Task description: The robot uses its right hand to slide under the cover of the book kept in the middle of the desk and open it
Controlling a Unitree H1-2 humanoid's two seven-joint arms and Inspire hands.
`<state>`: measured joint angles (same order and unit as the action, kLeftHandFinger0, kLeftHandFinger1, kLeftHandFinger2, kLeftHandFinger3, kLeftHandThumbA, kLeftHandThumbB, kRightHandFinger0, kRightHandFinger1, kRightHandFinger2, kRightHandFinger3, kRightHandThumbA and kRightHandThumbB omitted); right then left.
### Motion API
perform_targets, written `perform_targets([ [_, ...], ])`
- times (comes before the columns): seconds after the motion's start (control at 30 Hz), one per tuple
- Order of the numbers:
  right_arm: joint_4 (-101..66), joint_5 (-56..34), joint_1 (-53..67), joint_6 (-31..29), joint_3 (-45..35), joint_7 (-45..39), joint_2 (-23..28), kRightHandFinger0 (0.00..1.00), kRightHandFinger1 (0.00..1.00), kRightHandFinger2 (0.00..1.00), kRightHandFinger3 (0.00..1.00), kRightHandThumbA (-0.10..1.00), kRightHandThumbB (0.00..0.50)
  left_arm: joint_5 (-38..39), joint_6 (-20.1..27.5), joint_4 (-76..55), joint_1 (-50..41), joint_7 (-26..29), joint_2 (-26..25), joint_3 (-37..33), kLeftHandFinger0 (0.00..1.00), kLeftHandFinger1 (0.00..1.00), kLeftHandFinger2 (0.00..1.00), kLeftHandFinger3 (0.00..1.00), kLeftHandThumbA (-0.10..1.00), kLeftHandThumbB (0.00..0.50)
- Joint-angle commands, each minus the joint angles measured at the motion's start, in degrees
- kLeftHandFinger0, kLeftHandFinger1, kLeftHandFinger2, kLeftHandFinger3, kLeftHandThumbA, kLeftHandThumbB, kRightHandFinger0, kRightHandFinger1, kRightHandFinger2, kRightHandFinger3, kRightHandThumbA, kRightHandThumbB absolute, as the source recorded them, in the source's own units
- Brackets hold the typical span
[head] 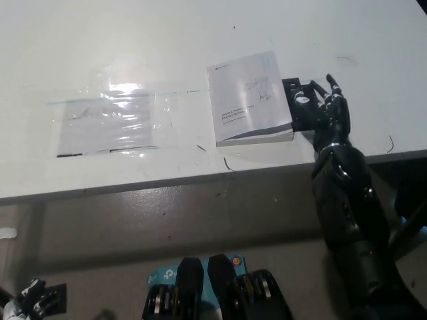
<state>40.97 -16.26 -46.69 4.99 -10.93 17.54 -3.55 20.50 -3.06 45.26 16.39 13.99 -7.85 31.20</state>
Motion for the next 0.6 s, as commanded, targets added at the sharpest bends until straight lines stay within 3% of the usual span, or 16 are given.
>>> perform_targets([
  [0.0, 1.04, 1.26, -2.88, -3.39, 0.51, -1.58, -0.99, 0.58, 0.82, 0.85, 1.0, 0.62, 0.049, 0.95, 0.62, -1.83, 0.71, -0.56, -0.99, -0.14, 0.52, 0.54, 0.71, 0.71, 0.73, 0.157],
  [0.13, 2.0, 1.84, -2.35, -4.2, 0.88, -1.96, -1.77, 0.56, 0.81, 0.84, 1.0, 0.62, 0.043, 0.77, -0.33, -2.44, 0.67, -0.3, -1.06, -0.43, 0.57, 0.57, 0.71, 0.73, 0.76, 0.139],
  [0.27, 1.49, 2.08, -1.77, -3.67, 1.22, -1.84, -2.48, 0.56, 0.79, 0.82, 1.0, 0.62, 0.037, 0.67, -0.67, -2.72, 0.71, 0.72, -0.94, -0.19, 0.5, 0.55, 0.7, 0.71, 0.73, 0.129],
  [0.33, 1.84, 2.34, -1.75, -3.9, 1.44, -1.8, -2.84, 0.51, 0.75, 0.81, 1.0, 0.61, 0.049, -0.03, -0.21, -2.43, 0.43, 0.06, -1.24, -0.96, 0.5, 0.55, 0.7, 0.73, 0.76, 0.133],
  [0.4, 1.93, 2.97, -1.57, -3.82, 2.01, -1.59, -3.41, 0.44, 0.71, 0.78, 0.98, 0.61, 0.071, 0.24, 0.47, -1.6, 0.67, -0.13, -1.34, -0.81, 0.5, 0.54, 0.71, 0.74, 0.76, 0.105],
  [0.57, 1.66, 4.1, -1.43, -3.33, 3.1, -1.43, -3.82, 0.41, 0.7, 0.78, 0.94, 0.59, 0.077, 0.17, 0.26, -1.06, 0.61, 0.21, -1.67, -0.73, 0.49, 0.52, 0.69, 0.72, 0.76, 0.08],
])
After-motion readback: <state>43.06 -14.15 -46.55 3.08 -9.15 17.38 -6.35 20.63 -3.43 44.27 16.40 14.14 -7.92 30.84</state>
